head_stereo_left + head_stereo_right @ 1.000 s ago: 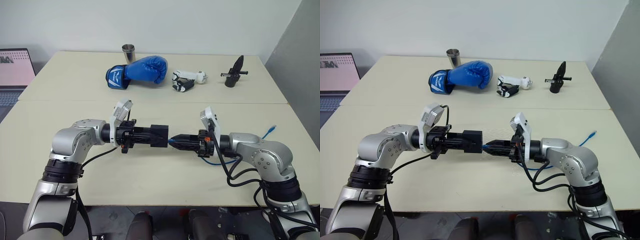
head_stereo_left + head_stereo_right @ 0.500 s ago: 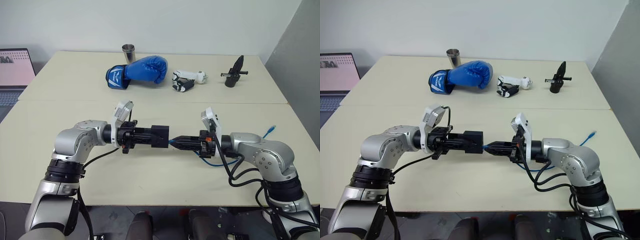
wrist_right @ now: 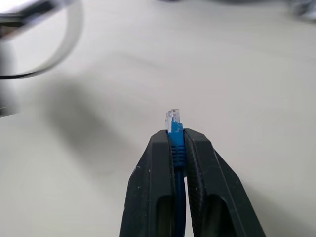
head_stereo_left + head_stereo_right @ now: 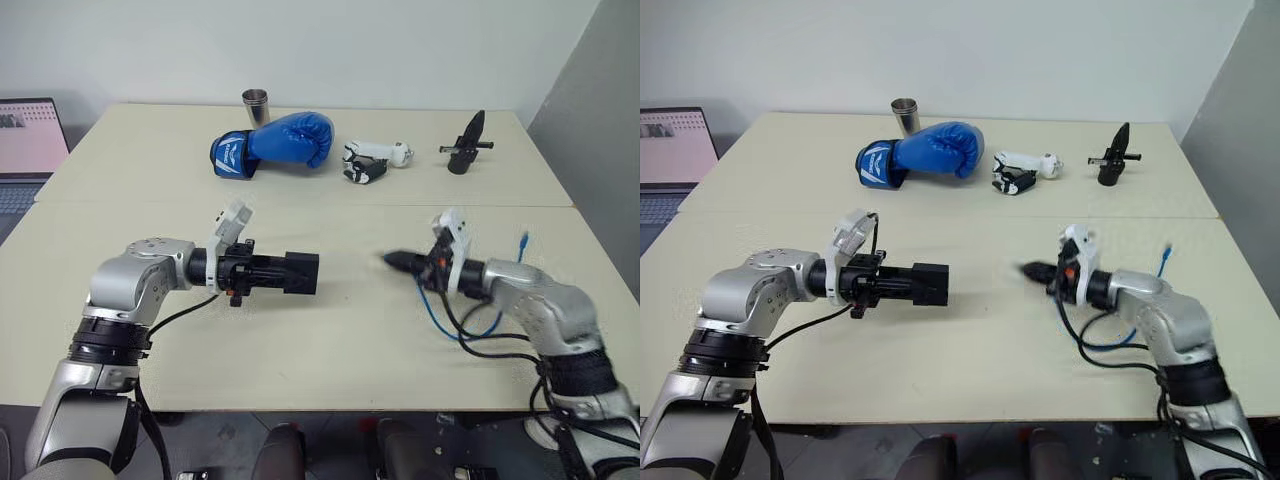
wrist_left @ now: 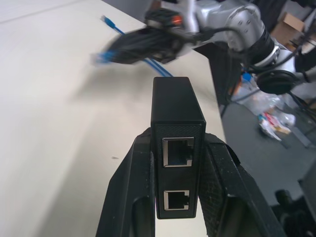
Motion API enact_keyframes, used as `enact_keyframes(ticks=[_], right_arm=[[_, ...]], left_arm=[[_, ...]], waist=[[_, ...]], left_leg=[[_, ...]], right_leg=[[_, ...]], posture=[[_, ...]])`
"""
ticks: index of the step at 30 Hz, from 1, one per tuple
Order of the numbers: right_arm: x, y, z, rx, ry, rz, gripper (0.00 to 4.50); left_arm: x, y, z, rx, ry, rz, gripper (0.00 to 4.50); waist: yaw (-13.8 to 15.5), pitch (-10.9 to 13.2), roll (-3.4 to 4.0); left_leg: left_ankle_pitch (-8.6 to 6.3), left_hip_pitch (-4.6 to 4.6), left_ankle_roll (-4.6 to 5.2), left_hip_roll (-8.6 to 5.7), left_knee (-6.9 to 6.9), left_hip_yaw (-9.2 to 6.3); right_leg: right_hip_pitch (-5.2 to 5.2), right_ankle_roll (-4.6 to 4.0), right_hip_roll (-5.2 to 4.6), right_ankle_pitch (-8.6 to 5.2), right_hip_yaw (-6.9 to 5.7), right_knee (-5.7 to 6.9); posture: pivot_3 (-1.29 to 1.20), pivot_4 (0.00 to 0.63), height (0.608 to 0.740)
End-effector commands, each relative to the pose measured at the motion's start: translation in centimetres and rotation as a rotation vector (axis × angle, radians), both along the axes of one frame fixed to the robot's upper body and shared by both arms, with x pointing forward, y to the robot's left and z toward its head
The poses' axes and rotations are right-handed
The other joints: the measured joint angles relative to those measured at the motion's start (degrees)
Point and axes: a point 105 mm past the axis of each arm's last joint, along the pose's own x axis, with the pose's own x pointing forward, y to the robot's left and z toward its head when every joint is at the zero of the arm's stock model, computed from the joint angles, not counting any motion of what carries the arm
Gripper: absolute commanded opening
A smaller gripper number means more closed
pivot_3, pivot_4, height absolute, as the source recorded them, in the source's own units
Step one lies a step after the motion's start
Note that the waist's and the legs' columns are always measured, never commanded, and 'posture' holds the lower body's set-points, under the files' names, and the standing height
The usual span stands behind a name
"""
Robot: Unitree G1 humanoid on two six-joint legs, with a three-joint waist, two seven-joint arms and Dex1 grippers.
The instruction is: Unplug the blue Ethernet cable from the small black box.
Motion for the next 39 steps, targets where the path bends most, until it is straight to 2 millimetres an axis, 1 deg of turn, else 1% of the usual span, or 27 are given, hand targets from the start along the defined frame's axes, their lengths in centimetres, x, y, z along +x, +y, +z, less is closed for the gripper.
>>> enact_keyframes(ticks=[1, 2, 4, 5, 7, 9, 10, 12, 13, 16, 18, 20, 23, 27, 29, 31, 32, 39], right_arm=[[2.7, -2.2, 0.7, -0.106, -0.155, -0.163, 0.04], [3.0, -2.5, 0.6, -0.121, -0.164, -0.181, 0.04], [3.2, -2.6, 0.3, -0.128, -0.167, -0.185, 0.75], [3.0, -2.4, 0.1, -0.122, -0.155, -0.167, 0.94], [2.7, -2.2, 0.1, -0.113, -0.145, -0.142, 1.51], [2.3, -2.1, 0.5, -0.107, -0.151, -0.119, 2.14], [2.1, -2.1, 0.8, -0.101, -0.157, -0.11, 2.28], [1.3, -1.8, 2.0, -0.097, -0.187, -0.066, 2.84], [0.7, -1.2, 2.7, -0.098, -0.206, -0.016, 3.04], [-2.4, 2.0, 4.8, -0.067, -0.239, 0.213, 3.78], [-3.7, 3.5, 5.5, -0.058, -0.242, 0.295, 4.27], [-4.4, 4.7, 5.9, -0.058, -0.243, 0.342, 4.34], [-4.9, 6.0, 6.2, -0.066, -0.25, 0.377, 4.34], [-5.2, 6.9, 6.2, -0.081, -0.248, 0.404, 4.34], [-5.3, 7.1, 6.2, -0.09, -0.245, 0.419, 4.34], [-5.4, 7.2, 6.1, -0.092, -0.24, 0.425, 4.34], [-5.4, 7.3, 6.1, -0.093, -0.239, 0.427, 4.34], [-5.5, 7.3, 6.1, -0.089, -0.231, 0.428, 4.34]], left_arm=[[0.8, 0.4, 0.9, 0.005, -0.097, 0.067, 0.77], [0.9, 0.4, 0.9, 0.008, -0.108, 0.081, 0.77], [1.2, 0.4, 0.9, 0.003, -0.124, 0.109, 0.77], [1.5, 0.5, 0.9, 0.004, -0.138, 0.131, 0.77], [1.9, 0.6, 0.8, 0.004, -0.162, 0.172, 0.77], [2.5, 0.9, 0.8, -0.007, -0.179, 0.231, 0.77], [2.8, 1.1, 0.8, -0.01, -0.193, 0.266, 0.77], [4.0, 1.7, 0.8, -0.009, -0.251, 0.369, 0.77], [4.8, 2.2, 0.9, -0.016, -0.277, 0.443, 0.77], [7.5, 4.6, 1.0, 0.005, -0.415, 0.726, 0.77], [8.6, 6.2, 0.8, 0.037, -0.489, 0.868, 0.77], [9.2, 7.5, 0.1, 0.051, -0.516, 0.974, 0.77], [9.4, 8.7, -1.6, 0.08, -0.515, 1.059, 0.77], [9.4, 10.2, -3.6, 0.118, -0.484, 1.157, 0.77], [9.3, 10.5, -4.6, 0.117, -0.441, 1.179, 0.77], [9.2, 10.6, -5.3, 0.12, -0.414, 1.178, 1.47], [9.2, 10.7, -5.4, 0.118, -0.407, 1.185, 1.54], [9.1, 10.8, -5.4, 0.096, -0.394, 1.186, 3.1]], waist=[[0.06, 0.0, 0.0], [0.06, 0.0, 0.0], [0.09, 0.0, 0.0], [0.1, 0.0, 0.0], [0.12, 0.0, 0.01], [0.12, 0.0, 0.0], [0.13, 0.0, 0.0], [0.15, 0.0, 0.01], [0.18, 0.0, 0.01], [0.18, 0.0, 0.01], [0.03, 0.0, 0.02], [0.06, 0.0, 0.01], [0.21, 0.0, 0.01], [0.3, 0.0, 0.01], [0.35, 0.0, 0.01], [0.38, -0.01, 0.0], [0.34, -0.01, 0.0], [0.31, -0.01, 0.0]], left_leg=[[0.0, -0.01, 0.0, 0.0, -0.01, 0.0], [0.0, -0.03, 0.0, 0.0, -0.01, 0.0], [0.0, -0.04, -0.01, 0.0, -0.02, 0.0], [0.0, -0.06, -0.01, 0.0, -0.02, 0.01], [0.0, -0.08, -0.01, 0.0, -0.02, 0.02], [0.0, -0.08, -0.01, 0.0, -0.01, 0.02], [0.0, -0.08, -0.01, 0.0, -0.01, 0.02], [0.01, -0.08, -0.01, 0.0, 0.01, -0.01], [0.01, -0.07, -0.01, 0.0, 0.02, -0.02], [0.0, -0.06, -0.01, 0.0, 0.07, -0.05], [0.0, -0.05, 0.0, 0.03, 0.08, -0.05], [0.0, -0.04, 0.0, 0.03, 0.08, -0.08], [0.0, -0.05, 0.0, 0.0, 0.08, -0.07], [0.0, -0.09, -0.01, -0.04, 0.15, -0.06], [0.0, -0.11, -0.01, -0.04, 0.16, -0.08], [0.0, -0.14, -0.01, -0.05, 0.17, -0.11], [0.0, -0.14, -0.01, -0.05, 0.17, -0.12], [0.0, -0.13, -0.01, -0.04, 0.17, -0.13]], right_leg=[[-0.01, -0.2, 0.0, 0.11, 0.0, -0.01], [-0.01, -0.19, 0.0, 0.11, 0.0, -0.02], [-0.02, -0.2, -0.01, 0.1, 0.0, -0.02], [-0.02, -0.2, -0.02, 0.1, 0.0, -0.03], [-0.02, -0.21, -0.04, 0.1, 0.0, -0.04], [-0.02, -0.21, -0.05, 0.1, 0.0, -0.04], [-0.02, -0.21, -0.05, 0.1, 0.0, -0.04], [-0.02, -0.2, -0.05, 0.11, -0.02, 0.0], [-0.02, -0.2, -0.05, 0.11, -0.03, 0.02], [0.0, -0.2, -0.05, 0.11, -0.04, 0.03], [0.0, -0.2, -0.03, 0.11, -0.02, 0.02], [0.01, -0.2, -0.03, 0.11, -0.04, 0.03], [0.02, -0.2, -0.06, 0.11, -0.05, 0.04], [0.02, -0.19, -0.11, 0.12, -0.07, 0.04], [0.02, -0.19, -0.12, 0.12, -0.1, 0.03], [0.02, -0.19, -0.12, 0.12, -0.14, 0.03], [0.02, -0.19, -0.12, 0.12, -0.15, 0.03], [0.02, -0.19, -0.11, 0.12, -0.16, 0.05]], posture=[[0.0, 0.15, 0.74], [0.0, 0.15, 0.74], [0.0, 0.15, 0.74], [0.0, 0.15, 0.74], [0.0, 0.15, 0.74], [0.0, 0.15, 0.74], [0.0, 0.15, 0.74], [0.0, 0.15, 0.74], [0.0, 0.15, 0.74], [0.0, 0.15, 0.74], [0.0, 0.15, 0.74], [0.0, 0.15, 0.74], [0.0, 0.15, 0.74], [0.0, 0.15, 0.74], [0.0, 0.15, 0.74], [0.0, 0.15, 0.74], [0.0, 0.15, 0.74], [0.0, 0.15, 0.74]])
